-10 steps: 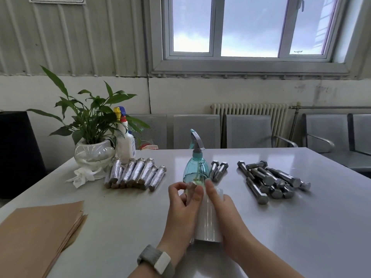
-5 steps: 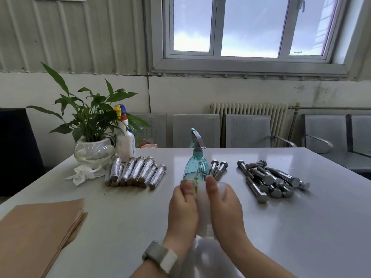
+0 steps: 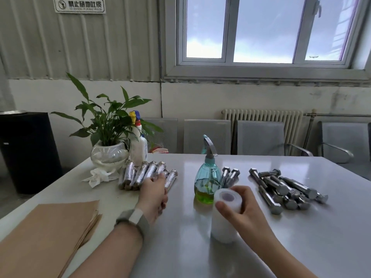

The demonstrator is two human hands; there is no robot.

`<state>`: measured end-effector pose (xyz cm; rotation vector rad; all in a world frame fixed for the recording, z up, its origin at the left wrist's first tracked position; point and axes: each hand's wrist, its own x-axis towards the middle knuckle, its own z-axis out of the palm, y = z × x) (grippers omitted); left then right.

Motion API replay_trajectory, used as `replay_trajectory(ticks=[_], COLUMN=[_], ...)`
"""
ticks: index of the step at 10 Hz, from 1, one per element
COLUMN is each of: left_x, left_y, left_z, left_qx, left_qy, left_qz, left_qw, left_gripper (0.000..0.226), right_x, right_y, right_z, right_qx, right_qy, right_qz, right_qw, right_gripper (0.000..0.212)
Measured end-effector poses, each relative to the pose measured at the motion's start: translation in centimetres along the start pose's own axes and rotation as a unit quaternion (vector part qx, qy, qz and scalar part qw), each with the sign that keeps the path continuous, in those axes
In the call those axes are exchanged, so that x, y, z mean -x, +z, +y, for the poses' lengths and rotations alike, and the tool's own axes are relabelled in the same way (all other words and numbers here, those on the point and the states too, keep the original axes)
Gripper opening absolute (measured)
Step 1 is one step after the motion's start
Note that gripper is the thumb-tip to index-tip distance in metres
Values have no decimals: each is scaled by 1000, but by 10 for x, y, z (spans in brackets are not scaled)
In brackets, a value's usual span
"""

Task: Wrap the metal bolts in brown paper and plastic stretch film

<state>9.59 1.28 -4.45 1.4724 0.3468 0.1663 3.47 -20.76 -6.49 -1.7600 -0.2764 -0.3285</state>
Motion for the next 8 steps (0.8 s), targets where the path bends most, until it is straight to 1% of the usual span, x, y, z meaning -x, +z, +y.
replay_trajectory(ticks=[1,2,3,4,5,6,7,8], left_x=[-41,-80,-101,-116,-121,-124,-117,-106], left_y=[-16,-30,-34,-31,-21,-22,-28,-33], left_z=[36,58,65,53,35,29,29,37], left_qx=[-153,-404,-514,-584,-625,-632,-650,-630], left_qy=[57,116,177,186,189,193,171,163], left_qz=[63,119,125,93,70,91,91,84], left_qw=[984,899,830,784,754,745,735,755], left_gripper=[32,45,40,38,43,46,51,49], right_x=[-5,-9,-12,-13,-13,-13,-11,-7], right_y=[-4,-11,-15,-14,-14,-14,-13,-16], right_z=[2,-4,-3,-2,-2,-1,-4,-12], right_qx=[75,154,199,218,232,243,261,279], right_qy=[0,-29,-55,-61,-69,-67,-64,-62], right_qz=[-21,-51,-65,-66,-64,-61,-50,-55], right_qw=[997,986,976,972,968,966,962,957], right_gripper=[62,57,53,54,54,55,58,70])
